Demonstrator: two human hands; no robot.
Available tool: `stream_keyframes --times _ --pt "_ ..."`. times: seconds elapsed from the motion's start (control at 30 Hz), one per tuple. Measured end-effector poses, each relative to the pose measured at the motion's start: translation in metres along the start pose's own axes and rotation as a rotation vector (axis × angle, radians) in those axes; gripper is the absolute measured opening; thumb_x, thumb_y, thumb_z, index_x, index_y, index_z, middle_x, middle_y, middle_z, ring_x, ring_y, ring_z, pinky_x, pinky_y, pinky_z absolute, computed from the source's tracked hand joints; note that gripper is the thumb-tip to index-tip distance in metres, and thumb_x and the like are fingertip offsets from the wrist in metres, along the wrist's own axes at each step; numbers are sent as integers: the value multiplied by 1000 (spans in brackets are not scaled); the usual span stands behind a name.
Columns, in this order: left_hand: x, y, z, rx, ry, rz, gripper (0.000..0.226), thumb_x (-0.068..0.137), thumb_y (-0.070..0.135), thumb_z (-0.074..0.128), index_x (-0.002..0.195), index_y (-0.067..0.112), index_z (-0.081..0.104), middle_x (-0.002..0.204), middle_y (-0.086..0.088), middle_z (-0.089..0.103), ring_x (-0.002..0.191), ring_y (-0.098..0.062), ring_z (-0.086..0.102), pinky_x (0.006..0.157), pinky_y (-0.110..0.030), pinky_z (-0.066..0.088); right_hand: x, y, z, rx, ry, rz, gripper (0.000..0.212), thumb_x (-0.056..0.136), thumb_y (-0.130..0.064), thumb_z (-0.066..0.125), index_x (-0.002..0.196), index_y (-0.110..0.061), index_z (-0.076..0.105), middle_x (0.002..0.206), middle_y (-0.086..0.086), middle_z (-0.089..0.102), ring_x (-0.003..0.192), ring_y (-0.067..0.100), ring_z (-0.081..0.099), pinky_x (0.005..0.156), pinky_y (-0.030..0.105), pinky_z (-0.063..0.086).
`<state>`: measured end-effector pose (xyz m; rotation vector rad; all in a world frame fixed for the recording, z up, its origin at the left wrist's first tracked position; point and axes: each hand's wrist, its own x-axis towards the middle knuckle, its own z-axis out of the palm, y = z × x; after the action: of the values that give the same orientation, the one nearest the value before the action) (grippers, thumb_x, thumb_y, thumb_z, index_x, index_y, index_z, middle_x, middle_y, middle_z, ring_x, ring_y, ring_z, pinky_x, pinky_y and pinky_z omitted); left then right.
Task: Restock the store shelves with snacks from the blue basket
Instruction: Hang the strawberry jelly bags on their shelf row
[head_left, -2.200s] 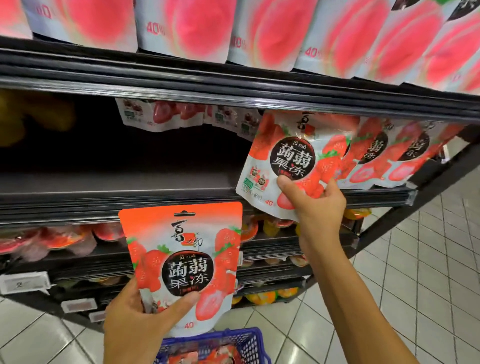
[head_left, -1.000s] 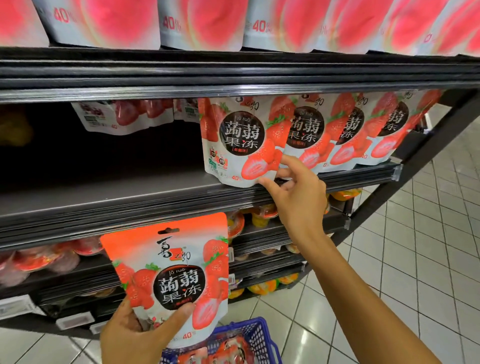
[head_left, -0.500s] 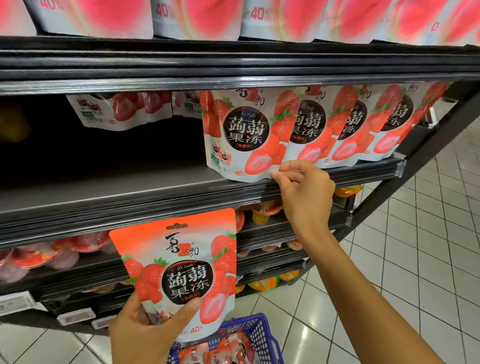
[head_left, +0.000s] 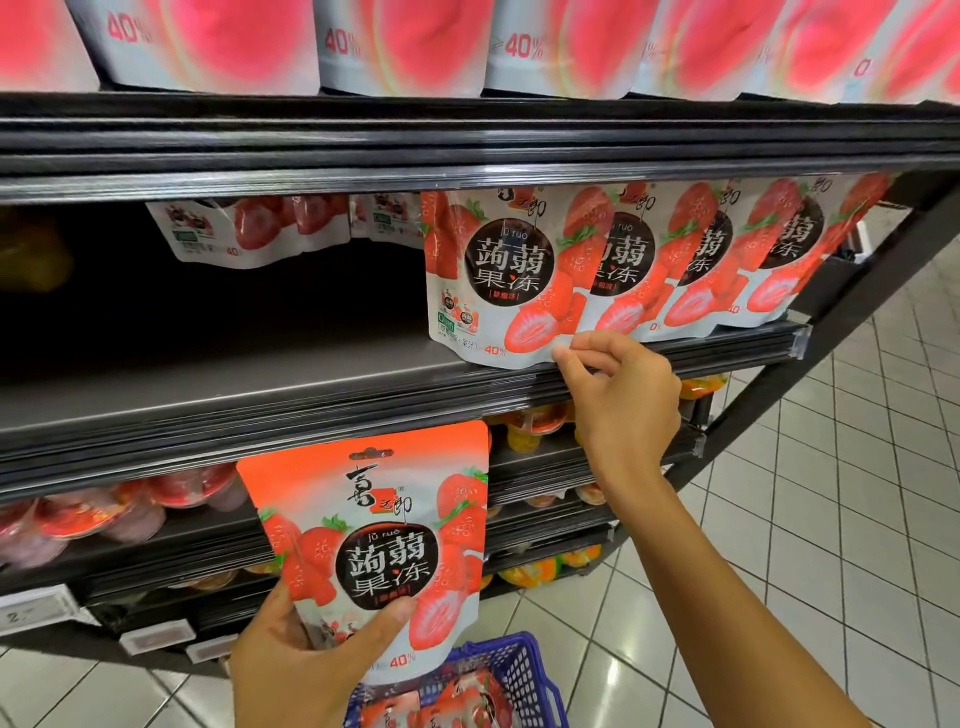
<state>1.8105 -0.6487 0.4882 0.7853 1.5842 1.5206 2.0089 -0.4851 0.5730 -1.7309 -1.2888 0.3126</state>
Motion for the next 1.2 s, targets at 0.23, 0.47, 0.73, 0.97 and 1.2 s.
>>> stream_keyframes --times 0.23,0.47,0.73,0.97,1.2 --pt "17 35 11 -64 -131 -6 57 37 27 89 91 36 75 91 1 78 82 -14 75 61 -22 58 -9 -3 -24 179 -48 -161 13 85 -31 75 96 -24 73 78 -17 72 67 8 64 72 31 56" --pt "33 81 32 -98 -259 55 43 51 33 87 92 34 74 92 0 78 82 -19 76 61 -22 58 -52 -4 -34 635 -944 -108 38 83 -25 77 118 -22 64 109 1 74 103 18 70 88 30 57" --pt "39 102 39 -53 -79 255 52 70 35 80 116 34 56 111 18 69 103 -3 67 74 -12 54 -50 -26 -18 789 -736 -24 46 81 -3 77 121 -21 62 104 6 76 98 24 73 83 32 59" --pt "33 93 42 451 7 602 36 90 34 61 125 37 54 133 18 42 131 -4 38 102 -5 26 -23 -61 -1 823 -598 -78 41 83 1 74 117 -17 63 100 7 77 92 24 74 83 37 60" --pt "47 77 58 833 -47 558 51 95 43 45 145 38 42 158 14 27 143 -16 21 119 -35 12 -19 -64 22 644 -468 -223 37 87 -1 71 120 -12 59 100 1 75 93 13 72 85 33 59"
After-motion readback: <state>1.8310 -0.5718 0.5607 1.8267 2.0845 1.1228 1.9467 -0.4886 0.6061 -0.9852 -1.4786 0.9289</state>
